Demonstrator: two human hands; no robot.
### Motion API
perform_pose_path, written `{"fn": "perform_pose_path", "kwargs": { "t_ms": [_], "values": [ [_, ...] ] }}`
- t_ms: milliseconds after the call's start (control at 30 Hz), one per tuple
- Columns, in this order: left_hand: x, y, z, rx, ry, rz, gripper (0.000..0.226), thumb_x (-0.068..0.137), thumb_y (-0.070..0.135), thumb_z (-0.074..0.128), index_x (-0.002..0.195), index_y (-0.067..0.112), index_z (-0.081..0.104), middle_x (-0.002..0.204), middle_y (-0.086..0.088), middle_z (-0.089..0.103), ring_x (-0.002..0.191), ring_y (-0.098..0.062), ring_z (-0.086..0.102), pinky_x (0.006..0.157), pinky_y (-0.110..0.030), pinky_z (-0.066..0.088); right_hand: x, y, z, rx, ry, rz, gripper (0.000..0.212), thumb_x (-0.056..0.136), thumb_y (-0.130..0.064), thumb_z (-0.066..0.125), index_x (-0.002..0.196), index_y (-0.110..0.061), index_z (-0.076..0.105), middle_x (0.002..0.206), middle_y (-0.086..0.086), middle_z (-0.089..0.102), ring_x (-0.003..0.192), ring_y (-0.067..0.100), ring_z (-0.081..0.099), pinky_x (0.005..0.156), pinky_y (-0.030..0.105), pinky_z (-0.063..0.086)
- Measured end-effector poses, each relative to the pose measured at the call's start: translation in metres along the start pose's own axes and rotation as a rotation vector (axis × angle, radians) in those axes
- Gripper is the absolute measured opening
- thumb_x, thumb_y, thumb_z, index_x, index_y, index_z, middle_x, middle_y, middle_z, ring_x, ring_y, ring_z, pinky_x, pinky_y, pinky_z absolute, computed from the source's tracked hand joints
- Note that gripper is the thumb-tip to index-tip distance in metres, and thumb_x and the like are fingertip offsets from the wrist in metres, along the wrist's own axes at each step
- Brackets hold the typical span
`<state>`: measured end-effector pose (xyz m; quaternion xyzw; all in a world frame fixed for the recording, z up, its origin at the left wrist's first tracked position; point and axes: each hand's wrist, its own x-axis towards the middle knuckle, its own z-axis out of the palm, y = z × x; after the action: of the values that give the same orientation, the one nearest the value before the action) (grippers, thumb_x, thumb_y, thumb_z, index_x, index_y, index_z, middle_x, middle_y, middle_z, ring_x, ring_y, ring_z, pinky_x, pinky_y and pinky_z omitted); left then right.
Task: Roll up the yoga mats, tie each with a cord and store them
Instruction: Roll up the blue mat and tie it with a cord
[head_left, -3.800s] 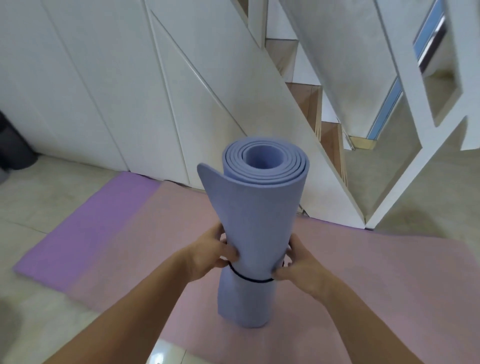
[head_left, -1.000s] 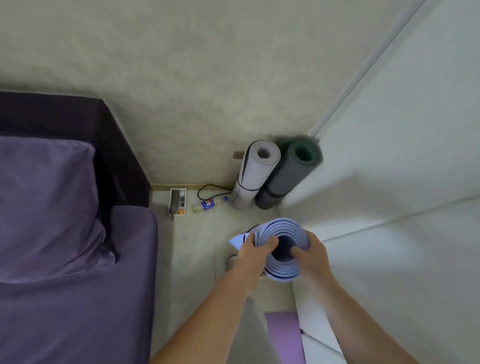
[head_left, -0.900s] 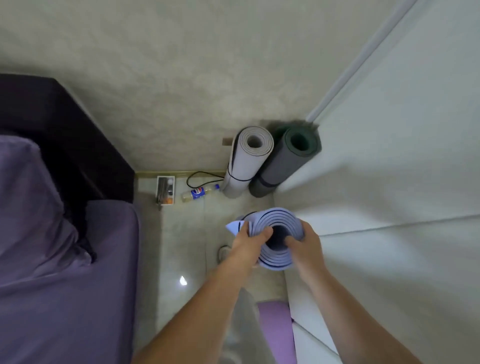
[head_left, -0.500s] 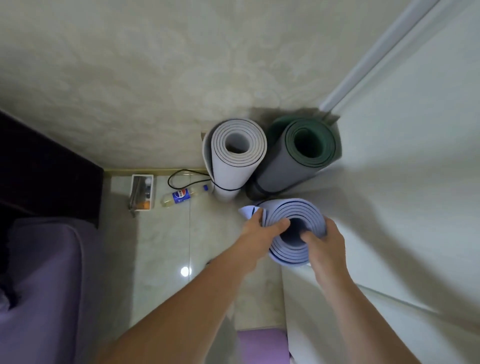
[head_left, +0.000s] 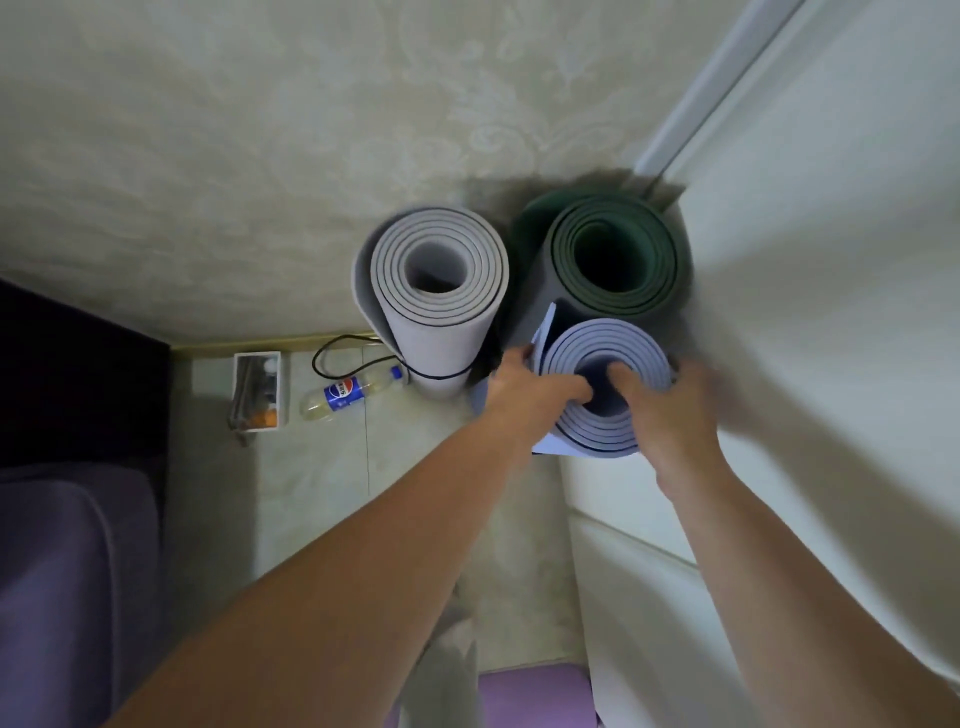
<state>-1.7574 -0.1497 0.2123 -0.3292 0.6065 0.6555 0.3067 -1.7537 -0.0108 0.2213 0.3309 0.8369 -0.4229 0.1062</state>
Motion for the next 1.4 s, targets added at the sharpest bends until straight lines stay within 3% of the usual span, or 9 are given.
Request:
{"fn": "perform_pose_path", "kwargs": {
  "t_ms": [200, 300, 467, 633, 833, 1000, 1100, 1167, 1400],
  "values": [
    [-0.009, 0.0, 0.01, 0.045, -0.067, -0.031, 0.051, 0.067, 0.015, 0.075, 0.115, 0.022, 0.059, 0.105, -0.006, 0.066, 0.096, -0.028, 0.066, 0.084, -0.05, 0.06, -0.003, 0.008, -0.014, -0.083, 0.022, 0.038, 0.042, 0.078, -0.036, 0.071, 0.107, -0.008, 0.06, 0.101, 0.011, 0.066, 0.089, 0.033, 0.064, 0.08, 0.049, 0.057],
    [-0.011, 0.004, 0.013, 0.124, -0.077, -0.001, 0.071, 0.052, 0.028, 0.072, 0.122, 0.023, 0.059, 0.106, -0.003, 0.065, 0.098, -0.026, 0.065, 0.088, -0.046, 0.058, -0.002, 0.014, -0.015, -0.081, 0.042, 0.053, 0.039, 0.085, -0.03, 0.07, 0.111, -0.004, 0.056, 0.107, 0.014, 0.063, 0.093, 0.035, 0.063, 0.078, 0.045, 0.055],
    [-0.01, -0.003, 0.006, 0.1, -0.062, -0.004, 0.084, 0.064, 0.031, 0.086, 0.136, 0.017, 0.046, 0.118, -0.003, 0.061, 0.106, -0.025, 0.063, 0.096, -0.044, 0.054, -0.005, 0.008, -0.01, -0.115, 0.011, 0.038, 0.045, 0.082, -0.039, 0.071, 0.108, -0.01, 0.05, 0.105, 0.008, 0.06, 0.094, 0.033, 0.062, 0.081, 0.05, 0.055],
    [-0.024, -0.006, 0.003, 0.055, -0.033, -0.014, 0.125, 0.031, 0.051, 0.085, 0.142, 0.02, 0.039, 0.125, -0.001, 0.059, 0.113, -0.024, 0.062, 0.097, -0.043, 0.054, -0.013, 0.002, -0.009, -0.218, 0.012, 0.049, 0.061, 0.073, -0.053, 0.071, 0.115, -0.016, 0.046, 0.114, 0.005, 0.058, 0.101, 0.032, 0.06, 0.086, 0.055, 0.053],
    [-0.029, -0.008, -0.001, 0.024, -0.047, -0.033, 0.125, 0.033, 0.054, 0.085, 0.144, 0.022, 0.038, 0.131, -0.001, 0.058, 0.116, -0.025, 0.061, 0.099, -0.043, 0.052, -0.02, -0.006, -0.016, -0.298, 0.05, -0.034, 0.073, 0.073, -0.049, 0.064, 0.137, -0.019, 0.044, 0.133, 0.006, 0.054, 0.114, 0.032, 0.056, 0.092, 0.054, 0.05],
    [-0.054, 0.003, -0.022, 0.0, -0.044, -0.036, 0.083, 0.084, 0.032, 0.076, 0.151, 0.014, 0.031, 0.138, 0.001, 0.045, 0.118, -0.019, 0.047, 0.094, -0.034, 0.041, -0.041, -0.02, -0.021, -0.453, 0.092, -0.19, 0.07, 0.088, -0.04, 0.06, 0.15, -0.021, 0.032, 0.149, 0.009, 0.036, 0.133, 0.032, 0.04, 0.1, 0.048, 0.04],
    [-0.082, 0.018, -0.037, 0.034, 0.015, -0.015, 0.019, 0.088, 0.028, 0.07, 0.1, 0.024, 0.056, 0.11, 0.002, 0.054, 0.101, -0.021, 0.05, 0.078, -0.031, 0.044, -0.064, -0.032, -0.023, -0.48, 0.09, -0.242, 0.064, 0.09, -0.037, 0.058, 0.148, -0.021, 0.034, 0.149, 0.008, 0.036, 0.133, 0.031, 0.039, 0.1, 0.045, 0.04],
    [-0.102, 0.024, -0.048, 0.039, 0.029, 0.012, 0.025, 0.09, 0.023, 0.068, 0.078, 0.023, 0.046, 0.099, -0.003, 0.05, 0.089, -0.021, 0.046, 0.071, -0.031, 0.041, -0.082, -0.04, -0.023, -0.468, 0.078, -0.256, 0.061, 0.09, -0.035, 0.057, 0.146, -0.021, 0.037, 0.146, 0.008, 0.038, 0.131, 0.031, 0.041, 0.097, 0.044, 0.041],
    [-0.22, 0.028, -0.11, 0.014, -0.021, 0.083, 0.006, 0.093, 0.021, 0.063, 0.088, 0.017, 0.063, 0.084, 0.0, 0.069, 0.078, -0.021, 0.063, 0.069, -0.029, 0.045, -0.204, -0.074, -0.044, -0.473, 0.034, -0.285, 0.057, 0.091, -0.032, 0.057, 0.143, -0.019, 0.04, 0.143, 0.008, 0.042, 0.126, 0.032, 0.046, 0.096, 0.042, 0.042]
  ]
}}
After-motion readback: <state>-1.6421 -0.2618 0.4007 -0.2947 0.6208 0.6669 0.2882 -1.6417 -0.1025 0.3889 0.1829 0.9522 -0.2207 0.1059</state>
